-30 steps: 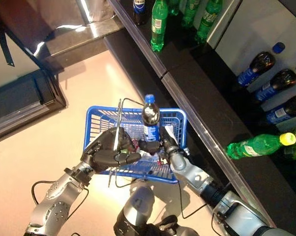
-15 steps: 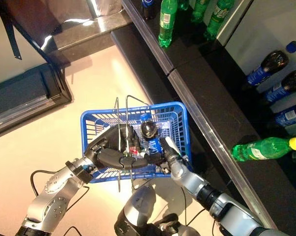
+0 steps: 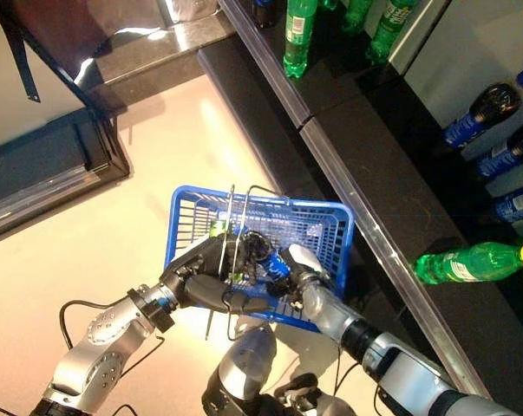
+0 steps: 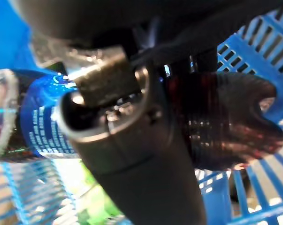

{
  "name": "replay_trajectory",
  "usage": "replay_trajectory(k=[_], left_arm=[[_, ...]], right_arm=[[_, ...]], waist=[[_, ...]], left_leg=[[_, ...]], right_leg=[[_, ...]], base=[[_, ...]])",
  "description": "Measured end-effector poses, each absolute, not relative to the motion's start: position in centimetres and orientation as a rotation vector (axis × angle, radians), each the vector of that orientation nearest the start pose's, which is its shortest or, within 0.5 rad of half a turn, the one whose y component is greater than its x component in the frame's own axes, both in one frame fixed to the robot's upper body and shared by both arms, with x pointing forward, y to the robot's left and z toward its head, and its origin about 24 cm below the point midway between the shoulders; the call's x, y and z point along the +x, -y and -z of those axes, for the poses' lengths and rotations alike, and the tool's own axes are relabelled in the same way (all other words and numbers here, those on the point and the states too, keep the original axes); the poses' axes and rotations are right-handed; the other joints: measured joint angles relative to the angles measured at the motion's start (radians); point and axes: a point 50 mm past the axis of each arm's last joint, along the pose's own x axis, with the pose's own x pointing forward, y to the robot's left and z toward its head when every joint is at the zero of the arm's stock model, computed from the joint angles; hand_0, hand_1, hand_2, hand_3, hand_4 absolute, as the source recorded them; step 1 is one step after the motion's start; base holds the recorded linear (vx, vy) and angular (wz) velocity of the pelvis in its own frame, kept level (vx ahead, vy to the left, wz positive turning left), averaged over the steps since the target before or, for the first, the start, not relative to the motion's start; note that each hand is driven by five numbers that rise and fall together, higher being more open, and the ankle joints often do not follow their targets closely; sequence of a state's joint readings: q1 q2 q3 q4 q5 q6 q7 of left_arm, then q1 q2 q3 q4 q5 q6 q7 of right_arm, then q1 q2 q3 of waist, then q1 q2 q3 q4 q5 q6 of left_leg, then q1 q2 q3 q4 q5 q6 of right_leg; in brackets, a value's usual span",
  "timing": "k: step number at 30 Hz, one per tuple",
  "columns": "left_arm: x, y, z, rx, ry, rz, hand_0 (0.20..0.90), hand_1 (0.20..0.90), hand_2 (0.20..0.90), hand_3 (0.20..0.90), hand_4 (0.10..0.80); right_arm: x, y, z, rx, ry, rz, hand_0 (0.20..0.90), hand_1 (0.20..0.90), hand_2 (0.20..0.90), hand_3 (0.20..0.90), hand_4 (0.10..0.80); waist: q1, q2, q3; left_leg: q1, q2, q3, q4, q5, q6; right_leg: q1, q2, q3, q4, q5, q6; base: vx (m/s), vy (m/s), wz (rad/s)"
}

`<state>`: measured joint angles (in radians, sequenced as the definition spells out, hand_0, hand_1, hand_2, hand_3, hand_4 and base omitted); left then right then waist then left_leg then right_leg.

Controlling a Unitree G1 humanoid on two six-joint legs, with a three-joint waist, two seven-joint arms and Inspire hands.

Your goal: Pick up the drink and place into the basket.

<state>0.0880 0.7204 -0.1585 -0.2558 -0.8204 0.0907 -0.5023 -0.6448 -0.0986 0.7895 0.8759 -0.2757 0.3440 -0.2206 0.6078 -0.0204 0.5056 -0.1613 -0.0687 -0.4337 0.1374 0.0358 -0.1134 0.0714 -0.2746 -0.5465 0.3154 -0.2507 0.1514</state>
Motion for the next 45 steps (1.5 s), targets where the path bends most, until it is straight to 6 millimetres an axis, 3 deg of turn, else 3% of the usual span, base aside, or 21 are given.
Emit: replay_trajectory(k=[5, 10, 11, 13, 14, 17, 30, 37, 45], left_arm=[[21.7, -18.4, -8.3, -0.104, -0.098, 0.782, 0.300, 0.300, 0.300, 0.200, 0.100], [21.8, -18.3, -7.9, -0.066, -0.124, 0.765, 0.300, 0.300, 0.300, 0.200, 0.100], [21.8, -18.3, -7.9, -0.065, -0.124, 0.764, 0.300, 0.300, 0.300, 0.200, 0.100], [21.8, -18.2, -7.9, -0.065, -0.125, 0.765, 0.300, 0.300, 0.300, 0.200, 0.100], [21.8, -18.2, -7.9, -0.064, -0.123, 0.763, 0.300, 0.300, 0.300, 0.200, 0.100], [22.2, -18.2, -8.3, -0.055, -0.107, 0.759, 0.300, 0.300, 0.300, 0.200, 0.100], [22.4, -18.6, -8.6, -0.037, -0.107, 0.724, 0.300, 0.300, 0.300, 0.200, 0.100], [22.7, -20.3, -9.4, -0.030, -0.069, 0.633, 0.300, 0.300, 0.300, 0.200, 0.100], [21.7, -22.2, -8.6, -0.047, -0.103, 0.503, 0.300, 0.300, 0.300, 0.200, 0.100]], right_arm=[[32.1, 6.8, 1.8, -1.179, -0.440, -0.376, 0.300, 0.300, 0.300, 0.200, 0.100], [31.8, 7.2, 2.6, -1.115, -0.542, -0.333, 0.300, 0.300, 0.300, 0.200, 0.100], [31.8, 7.3, 2.7, -1.096, -0.546, -0.322, 0.514, 0.514, 0.514, 0.450, 0.350], [31.8, 7.5, 2.8, -1.059, -0.561, -0.292, 0.820, 0.820, 0.820, 0.807, 0.707], [31.8, 7.7, 2.9, -1.043, -0.572, -0.271, 0.900, 0.900, 0.900, 0.900, 0.800], [31.6, 8.8, 3.4, -1.022, -0.602, -0.218, 0.900, 0.900, 0.900, 0.900, 0.800], [30.8, 7.6, 3.4, -0.788, -0.552, -0.179, 0.900, 0.900, 0.900, 0.900, 0.800], [30.1, 5.9, -0.1, -0.650, -0.370, -0.191, 0.900, 0.900, 0.900, 0.900, 0.800], [28.0, 5.5, -3.7, -0.459, -0.245, -0.332, 0.900, 0.900, 0.900, 0.900, 0.800]], waist=[[0.006, -0.001, 0.000], [0.023, -0.009, -0.005], [0.022, -0.010, -0.005], [0.022, -0.012, -0.006], [0.024, -0.013, -0.007], [0.032, -0.014, -0.007], [0.020, -0.048, -0.010], [-0.010, -0.090, -0.008], [-0.068, -0.119, -0.009]], left_leg=[[0.001, -0.004, -0.015, 0.001, 0.000, 0.000], [0.004, -0.008, -0.018, 0.002, 0.001, 0.001], [0.005, -0.008, -0.018, 0.002, 0.001, 0.001], [0.005, -0.008, -0.018, 0.003, 0.002, 0.001], [0.005, -0.008, -0.018, 0.003, 0.003, 0.002], [0.005, -0.008, -0.019, 0.003, 0.004, 0.002], [0.019, 0.007, -0.016, 0.001, 0.004, 0.002], [0.021, 0.026, 0.003, 0.001, 0.003, 0.000], [0.023, 0.050, 0.043, -0.001, 0.003, -0.001]], right_leg=[[0.013, -0.001, -0.024, -0.004, -0.001, 0.002], [0.015, -0.003, -0.026, -0.003, -0.003, 0.003], [0.016, -0.003, -0.026, -0.003, -0.003, 0.003], [0.017, -0.003, -0.027, -0.003, -0.003, 0.003], [0.017, -0.003, -0.027, -0.002, -0.003, 0.003], [0.018, -0.003, -0.027, -0.002, -0.002, 0.003], [0.036, 0.010, -0.025, -0.024, 0.008, -0.002], [0.044, 0.035, -0.006, -0.060, 0.033, -0.008], [0.042, 0.064, 0.034, -0.113, 0.080, -0.015]], base=[[0.048, -0.007, 0.08], [0.047, 0.011, 0.05], [0.000, 0.000, 0.00], [0.000, 0.000, 0.00], [0.000, 0.000, 0.00], [0.000, 0.000, 0.00], [0.005, -0.008, -0.01], [-0.004, -0.008, -0.09], [-0.015, 0.034, -0.18]])
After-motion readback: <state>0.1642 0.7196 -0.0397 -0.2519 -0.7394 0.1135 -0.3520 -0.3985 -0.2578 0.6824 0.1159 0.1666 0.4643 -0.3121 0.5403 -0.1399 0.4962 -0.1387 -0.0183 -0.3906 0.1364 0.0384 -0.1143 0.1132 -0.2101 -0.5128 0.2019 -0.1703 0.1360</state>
